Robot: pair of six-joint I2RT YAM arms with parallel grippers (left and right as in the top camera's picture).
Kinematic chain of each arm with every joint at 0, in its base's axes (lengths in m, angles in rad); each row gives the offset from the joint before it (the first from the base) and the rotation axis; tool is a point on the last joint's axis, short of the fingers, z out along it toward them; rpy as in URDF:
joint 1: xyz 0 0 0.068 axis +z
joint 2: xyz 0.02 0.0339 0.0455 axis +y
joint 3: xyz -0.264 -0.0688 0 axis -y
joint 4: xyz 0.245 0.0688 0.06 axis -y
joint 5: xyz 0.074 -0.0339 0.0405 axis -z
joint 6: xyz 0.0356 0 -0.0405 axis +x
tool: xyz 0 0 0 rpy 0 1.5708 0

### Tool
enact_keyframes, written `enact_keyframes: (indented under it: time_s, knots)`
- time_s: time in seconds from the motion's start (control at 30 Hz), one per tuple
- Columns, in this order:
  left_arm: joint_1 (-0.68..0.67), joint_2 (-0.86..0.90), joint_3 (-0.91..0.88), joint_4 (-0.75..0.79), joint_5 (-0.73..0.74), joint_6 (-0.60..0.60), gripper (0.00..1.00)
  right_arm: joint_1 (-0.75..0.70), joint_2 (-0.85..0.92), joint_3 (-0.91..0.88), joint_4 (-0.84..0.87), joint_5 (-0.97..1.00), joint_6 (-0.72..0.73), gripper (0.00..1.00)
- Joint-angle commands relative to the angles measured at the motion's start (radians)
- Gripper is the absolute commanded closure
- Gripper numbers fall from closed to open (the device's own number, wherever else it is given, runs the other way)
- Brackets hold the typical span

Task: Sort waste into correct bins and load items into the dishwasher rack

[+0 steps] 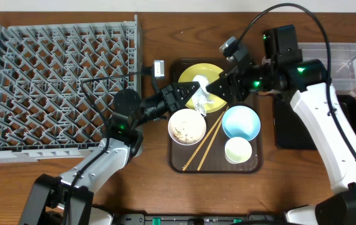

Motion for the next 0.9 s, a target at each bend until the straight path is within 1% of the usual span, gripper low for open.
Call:
enact_keyframes:
  time_s: [0.0,0.03,0.1,0.27,0.3,0.37,0.47,0.5,0.63,0.87]
  knots:
    - [0.003,-0.002,0.018,0.008,0.015,0.024,0.93,0.021,0.005,0.005,-0.007,-0.050,-0.060,0.35]
    - [0.003,-0.002,0.018,0.008,0.015,0.024,0.93,0.021,0.005,0.005,-0.007,-0.050,-0.060,0.37]
    - [0.003,-0.002,0.018,0.008,0.015,0.024,0.93,0.021,0.005,0.005,-0.007,-0.050,-0.064,0.48]
    - [0.003,-0.002,0.018,0.008,0.018,0.024,0.93,0.024,0.006,0.005,-0.029,-0.050,-0.105,0.49]
    - [0.003,-0.002,0.018,0.008,0.019,0.024,0.93,0.024,0.006,0.005,-0.039,-0.050,-0.113,0.50]
    - [0.003,-0.002,0.018,0.008,0.023,0.024,0.93,0.024,0.006,0.005,-0.051,-0.050,-0.116,0.57]
    - [0.003,-0.002,0.018,0.008,0.029,0.024,0.93,0.024,0.006,0.005,-0.054,-0.050,-0.116,0.73]
    - [0.003,-0.002,0.018,0.008,0.029,0.024,0.93,0.024,0.006,0.005,-0.055,-0.050,-0.116,0.76]
    - [0.003,-0.002,0.018,0.012,0.030,0.024,0.93,0.024,0.006,0.005,-0.064,-0.050,-0.124,0.75]
    - [0.002,-0.002,0.018,0.046,0.071,0.016,0.93,0.024,0.006,0.005,-0.066,-0.050,-0.129,0.74]
